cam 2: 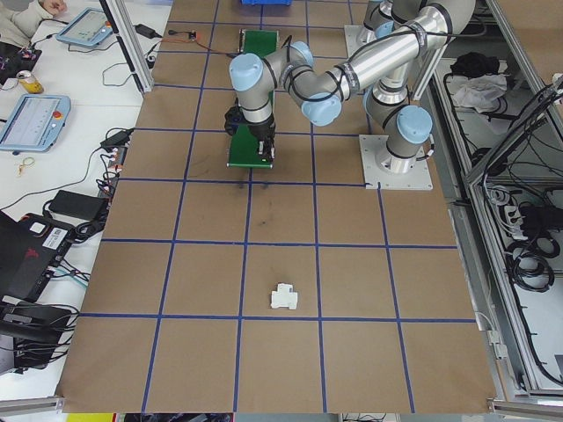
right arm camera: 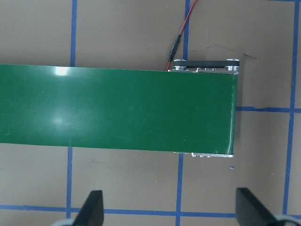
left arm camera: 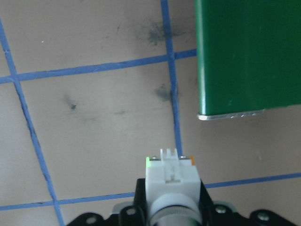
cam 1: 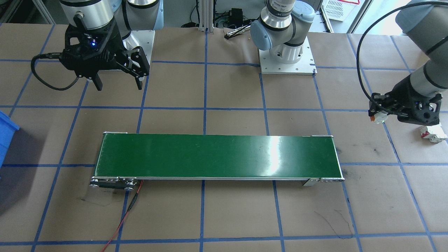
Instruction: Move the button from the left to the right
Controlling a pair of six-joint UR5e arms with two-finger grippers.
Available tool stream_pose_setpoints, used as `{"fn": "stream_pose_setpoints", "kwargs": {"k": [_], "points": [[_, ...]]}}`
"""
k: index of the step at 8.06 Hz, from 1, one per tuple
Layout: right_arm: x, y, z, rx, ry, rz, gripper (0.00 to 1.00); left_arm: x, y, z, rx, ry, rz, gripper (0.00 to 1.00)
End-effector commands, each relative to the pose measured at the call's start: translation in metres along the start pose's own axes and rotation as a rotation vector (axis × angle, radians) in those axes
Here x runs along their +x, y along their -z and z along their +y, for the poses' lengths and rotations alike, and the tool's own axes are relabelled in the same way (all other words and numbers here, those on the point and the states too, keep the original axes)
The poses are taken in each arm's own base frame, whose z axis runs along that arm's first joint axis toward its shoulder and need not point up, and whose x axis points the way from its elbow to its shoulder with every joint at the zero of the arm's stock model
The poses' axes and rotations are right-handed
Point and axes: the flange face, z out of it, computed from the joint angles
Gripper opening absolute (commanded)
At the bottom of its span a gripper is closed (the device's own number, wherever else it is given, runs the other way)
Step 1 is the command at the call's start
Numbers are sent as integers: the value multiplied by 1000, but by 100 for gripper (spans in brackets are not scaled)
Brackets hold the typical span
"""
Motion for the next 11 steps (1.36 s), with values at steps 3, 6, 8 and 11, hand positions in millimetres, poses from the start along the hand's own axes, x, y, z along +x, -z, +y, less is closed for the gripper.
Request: {"fn": "stream_pose_setpoints", "kwargs": {"k": [3, 6, 8, 11], "points": [[0, 0, 0, 0, 0, 0, 100, 72, -9, -49, 91, 91, 5, 0], [0, 0, 0, 0, 0, 0, 100, 79, -47, -81, 64, 13, 13, 0], [0, 0, 0, 0, 0, 0, 100, 80, -69, -95, 67, 10, 60, 0], [0, 0, 0, 1, 0, 0, 100, 75, -97, -110, 56, 5, 67, 0]]}}
